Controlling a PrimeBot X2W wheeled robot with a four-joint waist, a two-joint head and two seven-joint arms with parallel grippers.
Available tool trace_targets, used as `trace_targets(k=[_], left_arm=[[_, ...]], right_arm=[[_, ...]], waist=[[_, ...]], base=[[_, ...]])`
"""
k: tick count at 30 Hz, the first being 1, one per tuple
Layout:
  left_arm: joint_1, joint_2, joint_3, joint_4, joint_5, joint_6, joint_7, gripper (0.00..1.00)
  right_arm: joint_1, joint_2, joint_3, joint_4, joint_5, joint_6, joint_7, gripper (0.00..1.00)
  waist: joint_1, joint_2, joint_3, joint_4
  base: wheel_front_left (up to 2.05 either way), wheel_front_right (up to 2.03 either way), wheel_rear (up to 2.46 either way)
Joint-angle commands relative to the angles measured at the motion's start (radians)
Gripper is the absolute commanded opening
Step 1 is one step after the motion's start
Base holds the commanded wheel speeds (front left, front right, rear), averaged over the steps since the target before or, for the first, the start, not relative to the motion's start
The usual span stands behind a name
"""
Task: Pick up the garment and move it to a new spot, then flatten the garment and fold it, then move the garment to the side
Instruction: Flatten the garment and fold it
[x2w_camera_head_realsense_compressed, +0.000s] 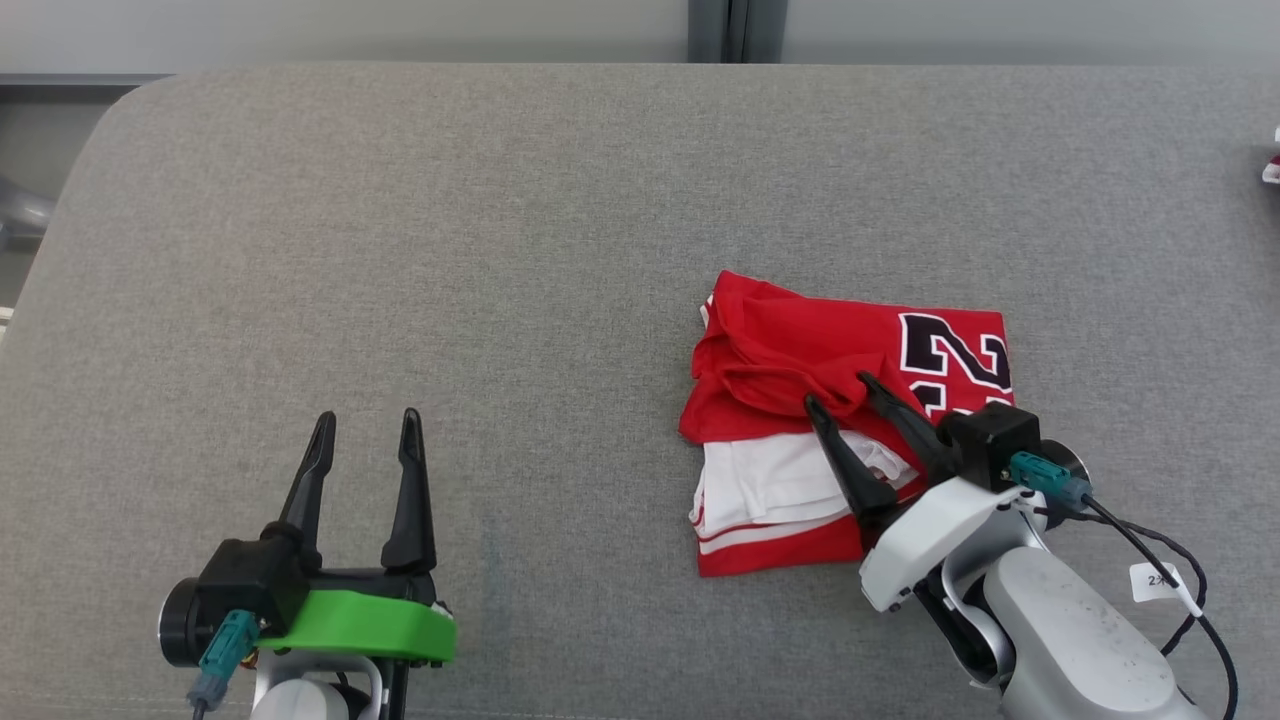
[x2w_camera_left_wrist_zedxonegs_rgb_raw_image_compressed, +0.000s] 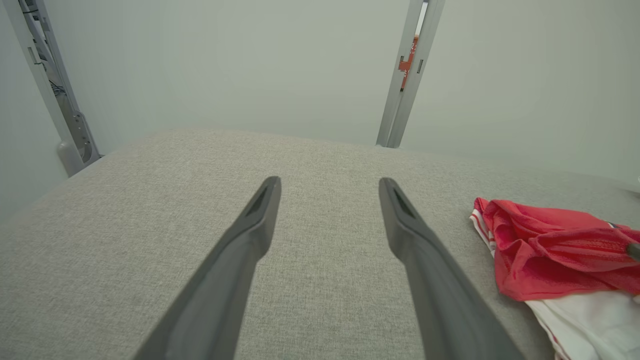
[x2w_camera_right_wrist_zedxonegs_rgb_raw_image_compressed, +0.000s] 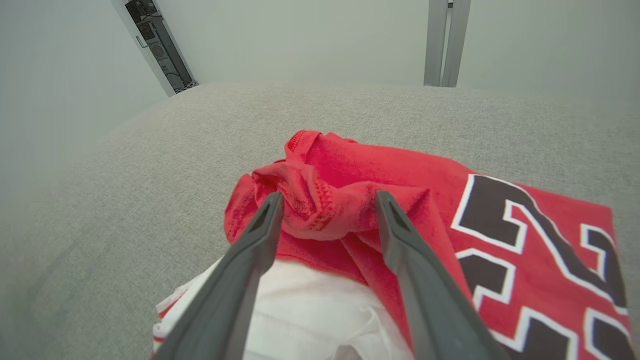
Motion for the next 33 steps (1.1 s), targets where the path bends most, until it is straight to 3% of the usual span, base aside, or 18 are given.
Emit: trace_targets(k=[1,16,17,18,25,33], left_arm=[[-0.014,0.002,0.0,-0.003,-0.008,0.006,-0.002,1.0],[-0.003,0.002,-0.007,0.003,-0.019,0.013,-0.002,1.0],[-0.003,0.002,-0.008,0.003,-0.019,0.013,-0.002,1.0],[-0.003,0.002,-0.009,0.004,-0.019,0.012,-0.002,1.0],[0.008,0.002,0.002,0.004,-0.015,0.014,-0.002,1.0],[0.031,0.002,0.024,0.001,-0.003,0.009,-0.002,1.0]], right_arm=[[-0.012,0.0,0.007,0.014,0.011,-0.001,-0.007,0.0],[0.052,0.083,0.147,-0.042,0.119,-0.001,-0.002,0.02],[0.055,0.085,0.151,-0.043,0.121,-0.001,-0.002,0.44],[0.06,0.087,0.154,-0.037,0.125,-0.001,0.001,1.0],[0.055,0.068,0.118,-0.05,0.12,-0.001,-0.027,1.0],[0.102,-0.01,-0.076,-0.143,0.072,-0.001,-0.055,1.0]], waist=[[0.0,0.0,0.005,0.007],[0.0,0.0,-0.021,-0.003],[0.0,0.0,-0.021,-0.003],[0.0,0.0,-0.02,-0.003],[0.0,0.0,-0.025,-0.011],[0.0,0.0,-0.048,-0.054]], base=[[0.0,0.0,0.0],[0.0,0.0,0.0],[0.0,0.0,0.0],[0.0,0.0,0.0],[0.0,0.0,0.0],[0.0,0.0,0.0]])
